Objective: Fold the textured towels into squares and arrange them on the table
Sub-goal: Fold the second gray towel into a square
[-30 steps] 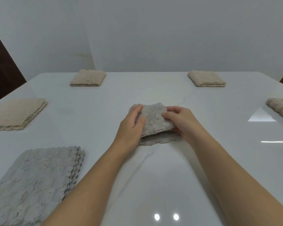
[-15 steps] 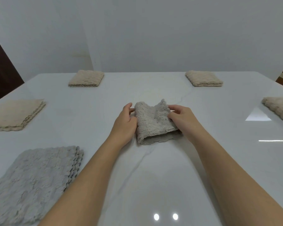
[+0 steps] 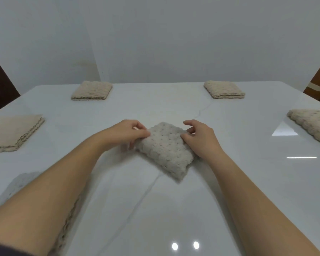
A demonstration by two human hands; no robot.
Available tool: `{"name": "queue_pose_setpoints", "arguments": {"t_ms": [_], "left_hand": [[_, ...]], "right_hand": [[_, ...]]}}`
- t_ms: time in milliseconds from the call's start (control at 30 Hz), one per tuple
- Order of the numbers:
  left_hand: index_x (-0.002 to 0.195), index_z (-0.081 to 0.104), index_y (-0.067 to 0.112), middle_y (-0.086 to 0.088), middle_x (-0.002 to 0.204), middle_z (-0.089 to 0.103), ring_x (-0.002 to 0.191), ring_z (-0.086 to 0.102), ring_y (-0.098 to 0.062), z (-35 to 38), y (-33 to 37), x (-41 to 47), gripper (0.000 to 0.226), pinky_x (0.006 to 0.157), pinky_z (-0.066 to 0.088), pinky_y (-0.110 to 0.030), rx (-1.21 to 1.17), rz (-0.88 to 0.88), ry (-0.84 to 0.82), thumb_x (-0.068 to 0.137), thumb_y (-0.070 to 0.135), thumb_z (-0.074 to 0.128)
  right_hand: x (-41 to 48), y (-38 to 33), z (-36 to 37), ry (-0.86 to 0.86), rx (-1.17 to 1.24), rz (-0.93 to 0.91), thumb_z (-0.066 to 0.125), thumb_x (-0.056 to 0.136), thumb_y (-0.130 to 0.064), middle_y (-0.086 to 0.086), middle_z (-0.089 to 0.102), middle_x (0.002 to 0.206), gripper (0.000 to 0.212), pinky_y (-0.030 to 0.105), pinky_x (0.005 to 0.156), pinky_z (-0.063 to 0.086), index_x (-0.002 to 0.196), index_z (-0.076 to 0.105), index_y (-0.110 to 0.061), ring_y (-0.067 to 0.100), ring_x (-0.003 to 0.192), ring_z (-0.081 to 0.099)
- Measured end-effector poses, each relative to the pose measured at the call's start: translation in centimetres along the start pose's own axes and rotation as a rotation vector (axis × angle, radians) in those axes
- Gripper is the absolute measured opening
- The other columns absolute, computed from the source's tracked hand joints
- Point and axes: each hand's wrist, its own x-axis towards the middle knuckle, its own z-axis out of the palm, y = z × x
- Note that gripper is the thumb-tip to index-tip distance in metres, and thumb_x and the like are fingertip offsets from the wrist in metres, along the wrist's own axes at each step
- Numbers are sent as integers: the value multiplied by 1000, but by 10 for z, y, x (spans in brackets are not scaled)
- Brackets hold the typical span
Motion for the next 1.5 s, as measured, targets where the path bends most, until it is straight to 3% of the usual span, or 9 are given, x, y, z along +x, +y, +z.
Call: {"name": "queue_pose_setpoints", "arguments": {"t_ms": [200,433,700,833,933,1100,1200,1400,1500], "left_hand": [[71,56,16,1,60,49,54,42,-12,0,-6,-30,24,55,33,-24,-97,-71,-140,81,27,74],[90,53,6,3,58,33,43,20,-9,9,-5,-37,34,42,14,-20,-348,-14,-255,76,26,77],[52,58,28,9,51,32,43,24,-7,4,-15,-48,26,42,19,-19,-212,-13,-223,70,33,75],[69,67,20,9,68,60,48,37,-8,-5,-30,-58,24,46,31,-18,-260,125,-86,60,40,79],[74,55,13,-2,76,56,44,34,-8,-9,-37,-61,36,41,31,-17,-374,176,-85,55,33,79],[97,62,13,2,60,42,44,30,-11,-7,-34,-61,33,41,29,-22,-275,34,-242,76,35,77],[87,61,11,0,56,37,44,28,-13,-2,-34,-59,21,41,25,-23,-215,-78,-152,85,30,68],[96,55,-8,-6,82,56,76,51,-17,-9,-36,-62,76,74,40,-32,-79,61,20,55,51,80],[101,57,-1,-9,93,66,84,62,-20,-8,-31,-70,65,81,48,-36,-119,153,13,58,42,80]], "right_hand": [[-1,-2,4,-21,-64,-73,63,88,-25,-11,61,96,35,24,79,43,123,61,-23,9,85,58],[-3,3,6,8,-83,-85,62,89,-25,-11,64,92,25,30,85,48,114,65,-22,12,89,60],[3,-9,29,17,-231,-323,55,96,-21,1,61,102,20,35,82,46,111,65,-15,17,91,59],[9,-16,34,-26,-228,-444,56,95,-19,2,63,102,18,37,81,49,108,66,-11,20,90,61],[10,-19,32,-68,-252,-464,57,95,-24,1,63,102,20,38,82,50,109,65,-13,17,90,60],[8,-32,21,-190,-136,-246,61,91,-36,-6,64,94,39,23,78,48,125,59,-17,7,82,58],[7,-39,13,-168,19,-148,68,86,-36,-8,66,92,43,14,64,41,125,58,-20,0,76,57],[-4,-29,4,-291,447,220,82,75,-24,8,65,112,57,37,93,52,125,57,-14,22,103,65],[-14,-43,-7,-347,642,182,75,80,-6,11,69,105,27,35,85,57,106,68,-10,23,95,67]]}}
